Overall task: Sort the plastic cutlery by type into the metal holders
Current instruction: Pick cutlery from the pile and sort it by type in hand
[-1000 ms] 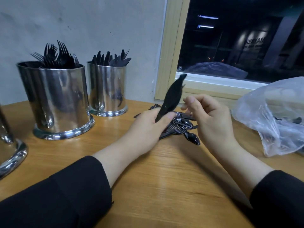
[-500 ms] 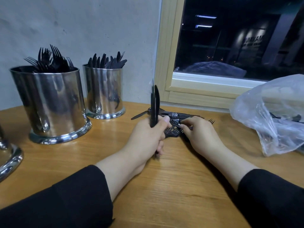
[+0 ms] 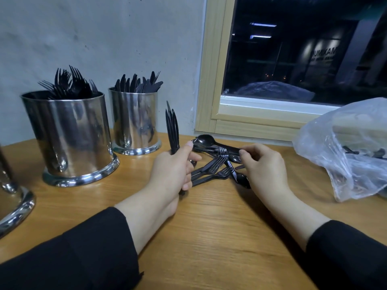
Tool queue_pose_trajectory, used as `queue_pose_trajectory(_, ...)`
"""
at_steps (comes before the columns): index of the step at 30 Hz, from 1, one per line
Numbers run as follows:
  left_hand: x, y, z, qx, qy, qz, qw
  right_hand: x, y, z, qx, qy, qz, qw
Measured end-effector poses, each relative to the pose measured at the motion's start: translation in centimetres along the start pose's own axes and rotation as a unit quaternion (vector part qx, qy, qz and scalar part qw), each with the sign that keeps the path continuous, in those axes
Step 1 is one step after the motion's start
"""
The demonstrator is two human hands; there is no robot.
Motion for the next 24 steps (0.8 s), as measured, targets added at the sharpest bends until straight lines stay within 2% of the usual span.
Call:
queue_pose_trajectory(3,-0.1,-0.3,-0.1,0.000,-0.010,0.008,1.000,0.6,-0.7,-0.1,-0.070,0.011,-0.009,0.997)
queue_pose_trajectory(7,-0.3,-0.7,-0.3,-0.004,-0.023,0.025,0.999,2.1,-2.1,-2.1,-0.134,-0.038,-0.006,0.990)
queue_pose_trajectory(10,-0.4,-0.3,-0.5,0.025,-0.033,0.013,0.999,3.4,-3.6,-3.8,-0.146,-0.094,0.007,0.985)
queue_pose_trajectory(13,-0.9,0.6,0.3,0.033,-0.026,-0.013,0.999,3.8,-4.1,-4.5,-0.142,-0.115,0.016,0.983)
queue_pose_trajectory(17,-1.7,2.7,3.7,-0.043,0.036,-0.062,0.996,2.4,-3.5,-5.0,-0.010,-0.124,0.034,0.992)
queue_pose_trajectory(20,-2.4,3.6,6.3,-0.093,0.098,-0.089,0.987,0.9,-3.2,-7.3,0.132,-0.175,0.059,0.974)
queue_pose_trajectory(24,-2.6,3.6,6.6,-0.109,0.090,-0.090,0.986,-0.4,-3.4,-10.5,0.237,-0.222,0.035,0.945)
Point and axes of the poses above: each hand's wrist, its own x-axis away from the middle knuckle, its own z-axis out of the back of the hand, y = z × x, the point moved 8 cm from there along -x, towards the middle knuckle, and after that the axes turned 9 degrees about -x, right-handed, at the moved point
